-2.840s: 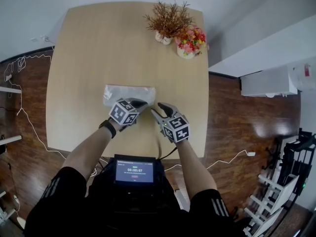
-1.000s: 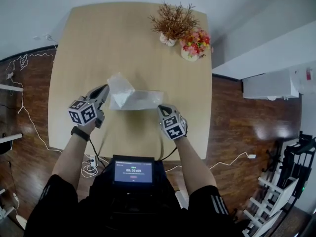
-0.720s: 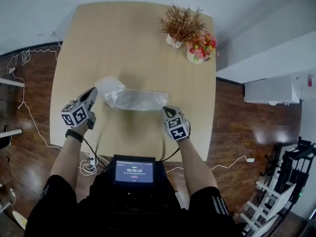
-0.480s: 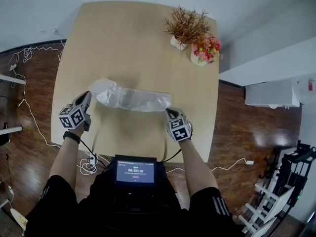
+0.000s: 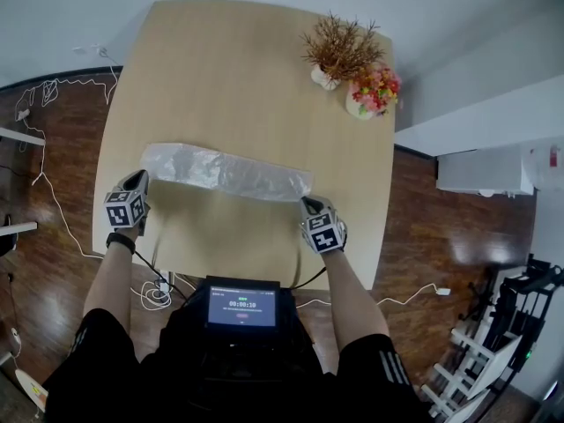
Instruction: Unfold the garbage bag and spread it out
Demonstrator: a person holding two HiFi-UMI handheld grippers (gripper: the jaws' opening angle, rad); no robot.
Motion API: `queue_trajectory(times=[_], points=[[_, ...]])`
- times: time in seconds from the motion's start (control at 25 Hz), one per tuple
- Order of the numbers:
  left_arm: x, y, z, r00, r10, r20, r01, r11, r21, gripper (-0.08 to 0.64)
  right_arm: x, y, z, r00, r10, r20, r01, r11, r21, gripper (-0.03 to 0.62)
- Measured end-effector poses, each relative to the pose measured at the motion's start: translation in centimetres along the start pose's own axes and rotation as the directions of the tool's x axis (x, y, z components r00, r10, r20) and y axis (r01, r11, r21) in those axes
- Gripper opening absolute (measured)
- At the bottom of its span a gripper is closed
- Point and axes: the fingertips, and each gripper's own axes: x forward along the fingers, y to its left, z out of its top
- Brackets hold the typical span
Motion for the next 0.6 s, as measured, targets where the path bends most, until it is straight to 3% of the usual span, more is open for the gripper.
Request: queue_trajectory(times=[0.28, 0.6], points=[[0.5, 0.7, -1.9, 0.992, 0.046, -0.12, -0.02, 0.978, 0.206, 0.049, 0.2, -0.6, -1.1, 0.999, -0.018, -0.027, 0.018, 1.0, 0.008, 0.021], [1.4, 0.1, -3.3, 0.972, 0.063, -0.227, 0.013, 0.947, 0.321, 0.071, 0.5, -0.6, -1.8, 0.999, -0.002, -0.048, 0.003, 1.0, 0.006, 0.021]])
